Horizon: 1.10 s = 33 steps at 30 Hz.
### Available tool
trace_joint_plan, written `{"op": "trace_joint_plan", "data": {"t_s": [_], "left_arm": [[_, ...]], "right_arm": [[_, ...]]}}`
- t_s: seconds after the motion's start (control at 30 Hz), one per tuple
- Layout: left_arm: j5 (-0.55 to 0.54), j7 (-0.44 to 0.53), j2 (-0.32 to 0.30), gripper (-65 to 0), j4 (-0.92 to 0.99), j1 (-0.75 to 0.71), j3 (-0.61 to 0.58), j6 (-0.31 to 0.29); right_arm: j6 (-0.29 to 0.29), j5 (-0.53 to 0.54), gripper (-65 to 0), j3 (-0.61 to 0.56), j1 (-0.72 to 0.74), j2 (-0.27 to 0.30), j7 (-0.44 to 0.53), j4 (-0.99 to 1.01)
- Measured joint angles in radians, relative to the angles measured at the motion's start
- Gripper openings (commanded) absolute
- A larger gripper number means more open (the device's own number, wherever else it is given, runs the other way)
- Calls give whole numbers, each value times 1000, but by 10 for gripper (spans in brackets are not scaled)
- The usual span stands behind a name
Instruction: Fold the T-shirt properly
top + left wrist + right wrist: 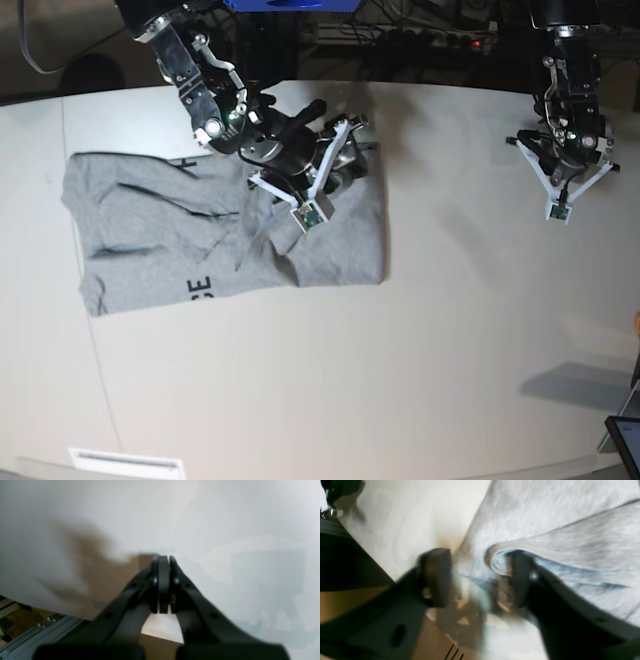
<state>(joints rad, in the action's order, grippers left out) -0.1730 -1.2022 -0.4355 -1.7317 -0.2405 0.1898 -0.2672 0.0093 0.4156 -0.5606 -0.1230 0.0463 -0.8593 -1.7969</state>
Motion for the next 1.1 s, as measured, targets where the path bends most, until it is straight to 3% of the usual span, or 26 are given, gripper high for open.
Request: {"op": "trace_joint_plan", "data": {"t_s": [0.17, 0.3, 0.63, 0.87, 1.1], "left_arm": [[-1, -1, 0, -650, 0, -1, 0, 0], [-3, -1, 0, -650, -2, -1, 0, 0], [-3, -1, 0, -650, -2, 0, 0, 0], [-4, -1, 1, -650, -2, -1, 0, 0], [-3, -1, 0, -650, -2, 4, 0, 0]], "right_arm": [[0, 2, -567, 0, 21, -3, -2, 8], [0, 0, -650, 0, 17, -3, -5, 40], [0, 0, -649, 4, 20, -1, -4, 39], [-3, -2, -649, 158, 2, 4, -6, -12], [0, 0, -649, 201, -8, 3, -52, -20]]}}
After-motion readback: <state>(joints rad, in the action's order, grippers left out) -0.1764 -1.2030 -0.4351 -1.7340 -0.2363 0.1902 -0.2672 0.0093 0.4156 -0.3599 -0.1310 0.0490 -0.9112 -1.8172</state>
